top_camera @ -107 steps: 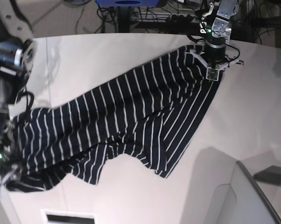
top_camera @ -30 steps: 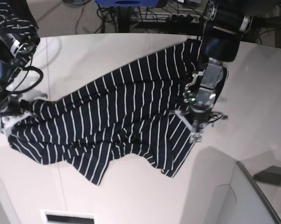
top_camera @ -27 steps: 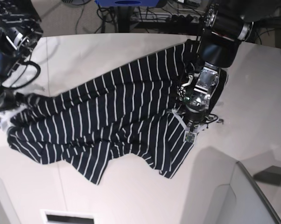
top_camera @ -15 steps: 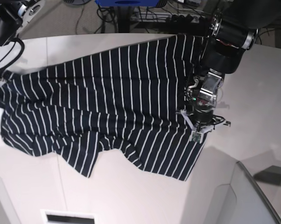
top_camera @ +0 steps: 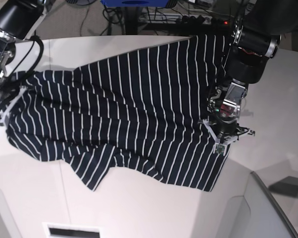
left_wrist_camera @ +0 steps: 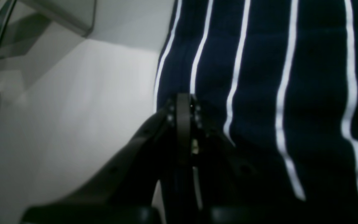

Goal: Layout the t-shirt on the table in an organized manner, then fold the t-shirt properly
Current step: 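Pull the shirt edge with the left gripper to straighten the fabric, then regrasp the shirt hem with the right gripper and pull it outward to smooth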

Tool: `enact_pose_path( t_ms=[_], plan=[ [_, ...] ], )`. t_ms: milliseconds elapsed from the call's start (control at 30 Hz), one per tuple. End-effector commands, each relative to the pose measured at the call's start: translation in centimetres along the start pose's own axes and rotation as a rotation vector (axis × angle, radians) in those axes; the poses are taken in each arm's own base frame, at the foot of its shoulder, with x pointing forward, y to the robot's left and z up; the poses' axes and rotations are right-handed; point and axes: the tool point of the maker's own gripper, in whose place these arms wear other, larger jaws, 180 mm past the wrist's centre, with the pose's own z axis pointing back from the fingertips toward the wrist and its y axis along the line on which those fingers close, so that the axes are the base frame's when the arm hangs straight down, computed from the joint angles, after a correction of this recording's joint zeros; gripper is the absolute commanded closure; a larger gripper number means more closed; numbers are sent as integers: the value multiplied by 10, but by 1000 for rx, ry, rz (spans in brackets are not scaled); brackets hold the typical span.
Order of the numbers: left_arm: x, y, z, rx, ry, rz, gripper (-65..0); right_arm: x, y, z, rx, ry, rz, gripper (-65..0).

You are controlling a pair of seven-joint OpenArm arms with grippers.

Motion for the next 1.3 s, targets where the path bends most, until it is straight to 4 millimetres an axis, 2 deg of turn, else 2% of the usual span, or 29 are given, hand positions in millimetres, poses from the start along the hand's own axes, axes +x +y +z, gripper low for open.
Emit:
enact_pose_path(
  t_ms=[0,167,233,333,400,467,533,600,700,833,967,1100,1267],
  plan=[
    [20,11,-6,20,-31,9,0,8,-13,9,-50,-17,-29,0],
    [37,21,-13,39,-43,26,0,27,-12,13,-73,-54,-112,0],
    [52,18,-11,35,-81,40,0,27,-14,11,-72,-50,-132,0],
    [63,3,6,4,-127,63,0,28,-22,6,-82,-52,-128,0],
    [71,-9,24,-25,-148,88,0,28,-25,-1,-80,-62,-127,0],
    [78,-9,44,-34,-173,140,0,26,-23,-7,-74,-54,-137,0],
    [73,-8,68,-41,-177,189,0,24,-24,-11,-81,-55,-173,0],
    [65,-21,92,-78,-173,198,0,25,-22,-14,-81,-74,-194,0],
    [30,-39,116,-121,-114,191,0,27,-23,-14,-88,-90,-208,0],
    [-26,-58,133,-157,-2,157,0,18,-23,-16,-93,-78,-206,0],
    [-56,-60,128,-149,25,122,0,12,-22,-18,-91,-67,-199,0],
    [-65,-55,109,-126,40,104,0,9,-22,-18,-91,-64,-197,0],
    [-58,-46,84,-98,55,95,0,9,-22,-18,-91,-64,-196,0]
  ],
)
